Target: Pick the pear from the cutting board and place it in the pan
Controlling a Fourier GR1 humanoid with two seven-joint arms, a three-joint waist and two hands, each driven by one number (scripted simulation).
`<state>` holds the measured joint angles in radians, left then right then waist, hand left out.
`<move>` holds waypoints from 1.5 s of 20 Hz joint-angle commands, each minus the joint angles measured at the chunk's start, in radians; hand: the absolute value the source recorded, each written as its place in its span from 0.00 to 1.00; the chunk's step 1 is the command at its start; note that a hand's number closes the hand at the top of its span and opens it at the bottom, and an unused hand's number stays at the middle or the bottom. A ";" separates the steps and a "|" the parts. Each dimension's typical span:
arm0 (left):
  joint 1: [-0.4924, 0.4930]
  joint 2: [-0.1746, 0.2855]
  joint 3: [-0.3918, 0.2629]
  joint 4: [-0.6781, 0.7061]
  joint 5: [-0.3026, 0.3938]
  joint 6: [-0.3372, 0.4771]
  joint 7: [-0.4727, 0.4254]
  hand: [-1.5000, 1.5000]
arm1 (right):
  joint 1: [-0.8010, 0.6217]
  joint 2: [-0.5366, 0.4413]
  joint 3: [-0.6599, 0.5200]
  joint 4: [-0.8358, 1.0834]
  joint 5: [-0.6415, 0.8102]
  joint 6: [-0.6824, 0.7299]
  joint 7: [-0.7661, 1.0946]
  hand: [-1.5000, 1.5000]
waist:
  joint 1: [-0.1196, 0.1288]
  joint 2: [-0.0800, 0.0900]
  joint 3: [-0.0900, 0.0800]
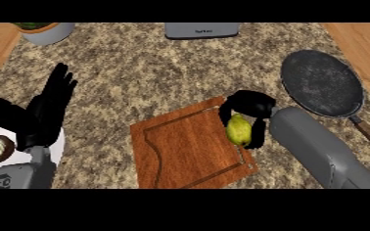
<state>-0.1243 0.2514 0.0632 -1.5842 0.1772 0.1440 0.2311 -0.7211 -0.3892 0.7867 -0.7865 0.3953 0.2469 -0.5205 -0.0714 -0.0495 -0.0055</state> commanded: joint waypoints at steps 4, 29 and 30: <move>0.044 0.002 0.023 -0.003 0.000 0.017 0.004 0.50 | 0.022 -0.173 -0.089 -0.138 0.097 -0.271 0.318 1.00 | -0.061 -0.006 0.000; -0.017 -0.027 -0.016 -0.010 -0.013 -0.029 -0.015 0.50 | 0.411 -0.592 -0.657 -0.945 -0.036 -0.337 0.759 1.00 | 0.060 0.049 0.006; -0.041 -0.032 -0.028 -0.048 -0.029 -0.001 0.032 0.50 | 0.465 -0.596 -0.680 -0.959 -0.036 -0.341 0.744 1.00 | 0.058 0.047 0.006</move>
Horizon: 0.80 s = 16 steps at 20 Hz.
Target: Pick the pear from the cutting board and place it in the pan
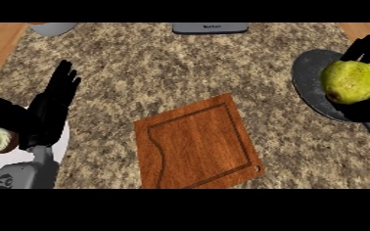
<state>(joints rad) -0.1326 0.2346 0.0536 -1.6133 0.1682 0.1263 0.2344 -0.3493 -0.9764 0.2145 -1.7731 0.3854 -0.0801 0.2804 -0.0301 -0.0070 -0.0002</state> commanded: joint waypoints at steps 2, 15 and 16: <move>0.012 -0.006 -0.001 0.001 -0.002 -0.021 -0.016 0.50 | 0.020 -0.004 -0.172 0.218 -0.070 -0.003 -0.192 1.00 | 0.031 0.009 0.001; -0.053 -0.055 -0.019 0.054 -0.040 -0.006 -0.040 0.50 | -0.197 0.194 -0.190 0.924 0.032 -0.038 -0.710 1.00 | 0.057 0.016 0.001; -0.115 -0.016 0.012 0.042 -0.009 -0.016 0.053 0.50 | -0.194 0.206 -0.191 0.964 0.044 -0.060 -0.764 1.00 | 0.056 0.017 0.002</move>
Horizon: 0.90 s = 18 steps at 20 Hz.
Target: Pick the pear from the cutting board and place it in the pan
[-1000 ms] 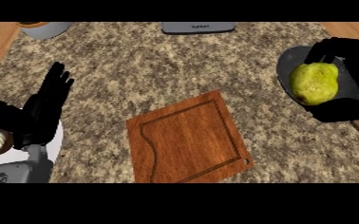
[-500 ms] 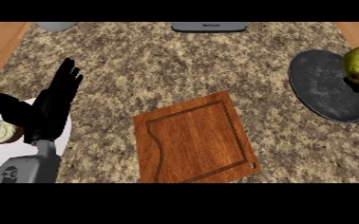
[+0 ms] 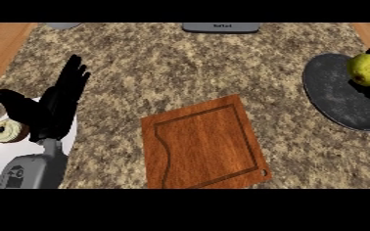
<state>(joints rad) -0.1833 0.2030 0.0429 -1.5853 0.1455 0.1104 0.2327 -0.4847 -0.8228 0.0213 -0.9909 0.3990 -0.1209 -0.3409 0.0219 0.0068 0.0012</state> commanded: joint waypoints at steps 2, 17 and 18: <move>-0.021 -0.025 -0.021 0.037 -0.019 -0.003 -0.015 0.50 | -0.139 0.065 -0.004 0.320 0.063 -0.026 -0.205 1.00 | 0.009 0.004 0.000; -0.011 -0.025 -0.011 0.019 -0.024 -0.015 -0.013 0.50 | -0.280 0.109 -0.068 0.797 0.114 0.048 -0.271 0.00 | 0.023 0.010 0.003; 0.017 -0.001 0.000 -0.047 0.006 -0.039 0.031 0.50 | -0.266 0.101 -0.090 0.796 0.094 0.036 -0.309 0.00 | 0.024 0.007 0.003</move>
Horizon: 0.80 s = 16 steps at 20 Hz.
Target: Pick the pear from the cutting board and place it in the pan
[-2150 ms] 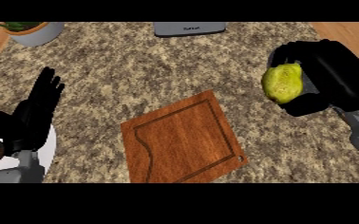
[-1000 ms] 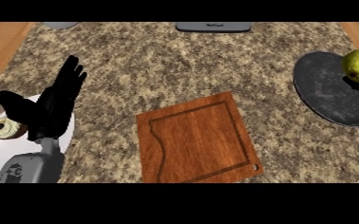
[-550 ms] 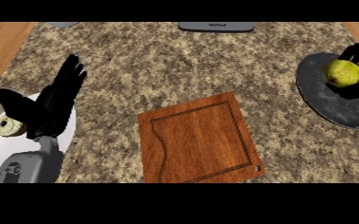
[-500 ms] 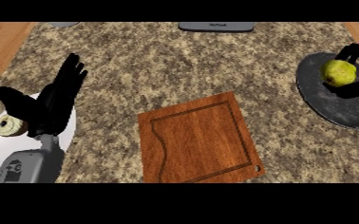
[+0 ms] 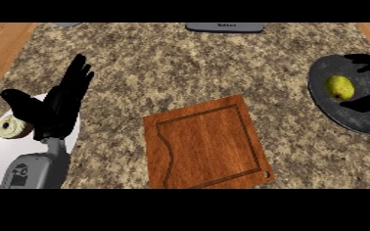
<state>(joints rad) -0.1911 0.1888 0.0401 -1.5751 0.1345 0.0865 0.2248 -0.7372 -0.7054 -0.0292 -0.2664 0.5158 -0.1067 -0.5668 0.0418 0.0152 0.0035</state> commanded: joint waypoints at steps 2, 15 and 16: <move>-0.014 -0.005 0.010 0.008 0.010 -0.004 0.001 0.50 | -0.019 0.002 -0.095 0.056 -0.086 0.047 -0.134 0.00 | -0.007 0.001 0.001; 0.025 0.009 0.024 0.009 0.010 -0.024 -0.022 0.50 | 0.055 -0.289 -0.357 0.183 -0.356 0.620 -0.253 0.00 | -0.021 0.004 0.003; 0.008 0.008 0.034 -0.038 0.029 -0.007 0.031 0.50 | 0.090 -0.296 -0.367 0.192 -0.368 0.668 -0.278 0.00 | -0.023 -0.002 0.004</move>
<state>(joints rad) -0.1837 0.1958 0.0629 -1.5931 0.1470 0.0799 0.2371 -0.7071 -0.9346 -0.3483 -0.1060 0.1981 0.3801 -0.7686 0.0241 0.0156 0.0060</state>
